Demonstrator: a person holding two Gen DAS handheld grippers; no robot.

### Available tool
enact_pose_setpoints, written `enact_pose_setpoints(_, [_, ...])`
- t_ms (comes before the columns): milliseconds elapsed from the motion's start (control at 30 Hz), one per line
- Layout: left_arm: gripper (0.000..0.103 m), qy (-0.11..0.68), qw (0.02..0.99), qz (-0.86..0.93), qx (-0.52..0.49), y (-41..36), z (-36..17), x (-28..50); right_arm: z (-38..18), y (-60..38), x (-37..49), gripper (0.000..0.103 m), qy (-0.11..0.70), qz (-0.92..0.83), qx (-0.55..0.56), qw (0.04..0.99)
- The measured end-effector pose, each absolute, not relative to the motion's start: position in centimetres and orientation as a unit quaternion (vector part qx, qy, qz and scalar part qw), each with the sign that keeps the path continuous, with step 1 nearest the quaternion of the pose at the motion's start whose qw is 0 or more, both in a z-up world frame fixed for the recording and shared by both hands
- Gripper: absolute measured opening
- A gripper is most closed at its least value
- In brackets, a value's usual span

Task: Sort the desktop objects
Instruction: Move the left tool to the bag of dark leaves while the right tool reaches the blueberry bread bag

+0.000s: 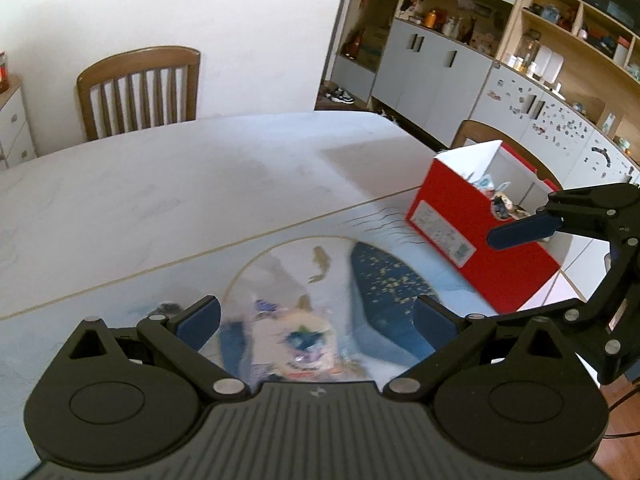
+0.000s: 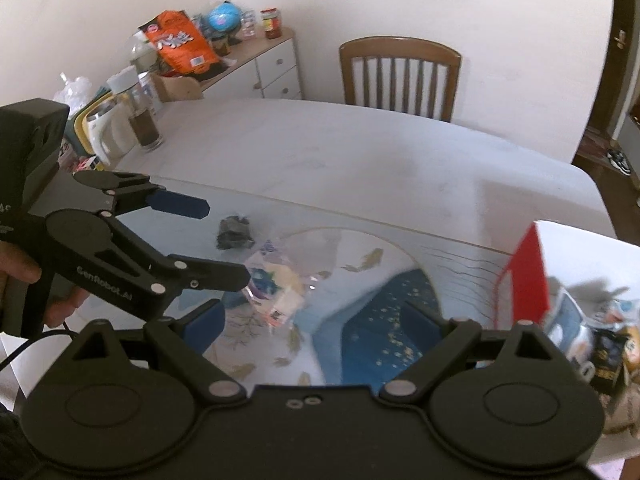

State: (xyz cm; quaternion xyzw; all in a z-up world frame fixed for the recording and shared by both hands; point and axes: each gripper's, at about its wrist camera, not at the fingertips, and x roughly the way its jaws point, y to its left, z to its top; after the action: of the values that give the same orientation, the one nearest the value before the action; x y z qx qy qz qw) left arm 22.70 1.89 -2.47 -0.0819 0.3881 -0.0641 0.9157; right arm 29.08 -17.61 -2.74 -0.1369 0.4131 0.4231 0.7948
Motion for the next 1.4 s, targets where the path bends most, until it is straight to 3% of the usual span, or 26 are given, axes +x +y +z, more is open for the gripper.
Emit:
enact_pose_setpoints(933, [0.103, 0.409, 0.908, -0.030, -0.080, 10.8, -9.7, 24.4, -8.0, -8.9, 30.7, 0.094, 0.442, 0.475, -0.192, 0.736])
enact_pose_setpoints(1400, [0.102, 0.408, 0.910, -0.064, -0.042, 10.2, -11.6, 25.7, -11.9, -5.6, 30.7, 0.091, 0.427, 0.482, -0.278, 0.713])
